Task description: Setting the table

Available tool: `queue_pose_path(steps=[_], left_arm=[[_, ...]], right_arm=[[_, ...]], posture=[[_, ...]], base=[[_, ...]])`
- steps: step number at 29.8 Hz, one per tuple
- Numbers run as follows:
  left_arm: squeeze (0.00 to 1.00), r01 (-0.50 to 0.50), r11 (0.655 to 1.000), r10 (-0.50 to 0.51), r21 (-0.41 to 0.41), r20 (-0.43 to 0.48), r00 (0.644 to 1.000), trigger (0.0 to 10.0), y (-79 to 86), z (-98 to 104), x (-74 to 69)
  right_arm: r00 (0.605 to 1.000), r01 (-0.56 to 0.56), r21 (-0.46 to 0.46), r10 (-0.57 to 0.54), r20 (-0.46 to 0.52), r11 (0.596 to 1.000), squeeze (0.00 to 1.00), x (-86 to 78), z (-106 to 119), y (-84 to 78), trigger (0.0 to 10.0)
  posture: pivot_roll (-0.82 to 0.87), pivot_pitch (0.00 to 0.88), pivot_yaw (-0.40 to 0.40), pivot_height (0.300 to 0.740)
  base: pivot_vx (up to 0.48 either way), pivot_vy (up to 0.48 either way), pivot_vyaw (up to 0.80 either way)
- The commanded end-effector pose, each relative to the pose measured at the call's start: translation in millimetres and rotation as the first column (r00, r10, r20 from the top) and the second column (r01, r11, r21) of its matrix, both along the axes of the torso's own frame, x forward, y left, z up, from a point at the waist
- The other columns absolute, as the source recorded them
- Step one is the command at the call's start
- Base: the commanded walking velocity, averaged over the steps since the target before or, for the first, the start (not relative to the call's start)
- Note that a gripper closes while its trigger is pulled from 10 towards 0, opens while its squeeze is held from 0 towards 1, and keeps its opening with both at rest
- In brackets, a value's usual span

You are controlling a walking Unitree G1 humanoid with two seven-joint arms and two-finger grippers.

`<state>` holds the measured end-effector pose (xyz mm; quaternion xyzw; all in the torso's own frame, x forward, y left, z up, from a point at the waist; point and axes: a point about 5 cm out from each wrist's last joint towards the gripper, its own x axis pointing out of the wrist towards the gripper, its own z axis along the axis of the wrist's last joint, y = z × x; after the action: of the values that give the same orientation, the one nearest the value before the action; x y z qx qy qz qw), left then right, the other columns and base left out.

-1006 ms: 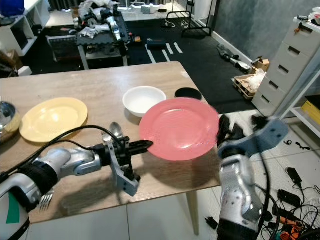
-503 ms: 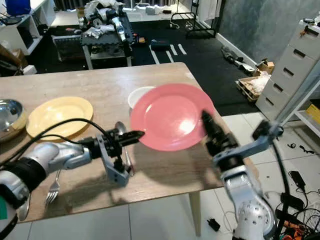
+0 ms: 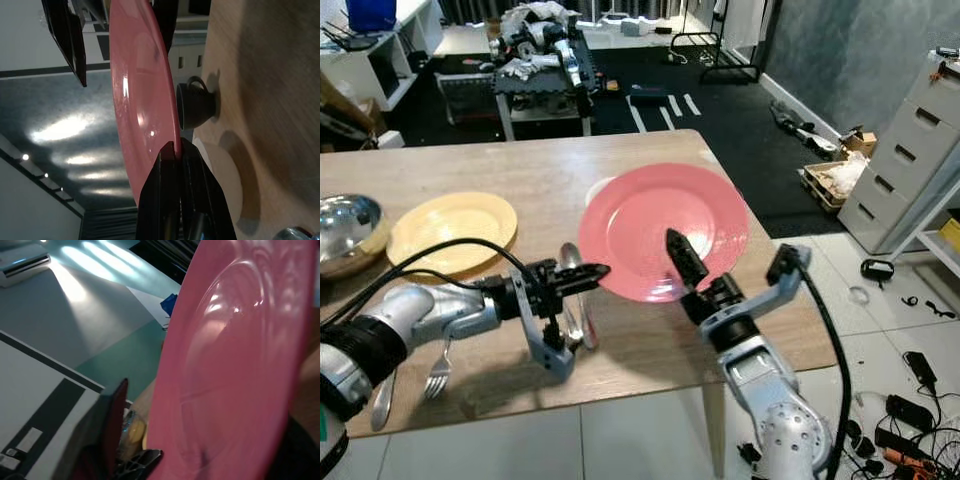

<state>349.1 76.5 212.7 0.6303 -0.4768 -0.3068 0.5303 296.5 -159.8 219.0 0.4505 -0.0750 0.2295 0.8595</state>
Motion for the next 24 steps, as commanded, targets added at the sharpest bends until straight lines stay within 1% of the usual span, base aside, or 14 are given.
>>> queue_pose_path(steps=[1,10,16,24], left_arm=[[0.0,0.028,0.999,-0.028,0.026,-0.014,1.0,10.0,-2.8,-6.7,-4.5],[0.0,0.04,0.998,-0.039,0.041,-0.027,0.999,10.0,-1.0,-12.6,-8.1],[0.0,0.011,0.999,-0.01,0.052,-0.023,1.0,10.0,4.7,-13.5,-5.6],[0.0,0.003,0.998,-0.002,0.06,-0.024,1.0,10.0,6.0,-14.9,-5.1]], right_arm=[[1.0,-0.011,0.016,0.011,-0.025,1.0,0.0,-0.5,-3.9,1.7,0.0],[1.0,0.01,0.033,-0.009,-0.023,0.999,0.0,0.2,-3.3,-3.1,0.0],[1.0,0.002,0.03,-0.002,-0.018,1.0,0.0,-2.1,-3.6,-3.1,0.0],[1.0,-0.003,0.035,0.003,-0.013,0.999,0.0,-3.7,-3.2,-2.8,0.0]], posture=[[0.1,0.065,0.097,0.74],[0.1,0.069,0.096,0.74],[0.1,0.075,0.096,0.74],[0.1,0.078,0.096,0.74]], base=[[0.0,0.0,0.0],[0.0,0.0,0.0],[0.0,0.0,0.0],[0.0,0.0,0.0]])
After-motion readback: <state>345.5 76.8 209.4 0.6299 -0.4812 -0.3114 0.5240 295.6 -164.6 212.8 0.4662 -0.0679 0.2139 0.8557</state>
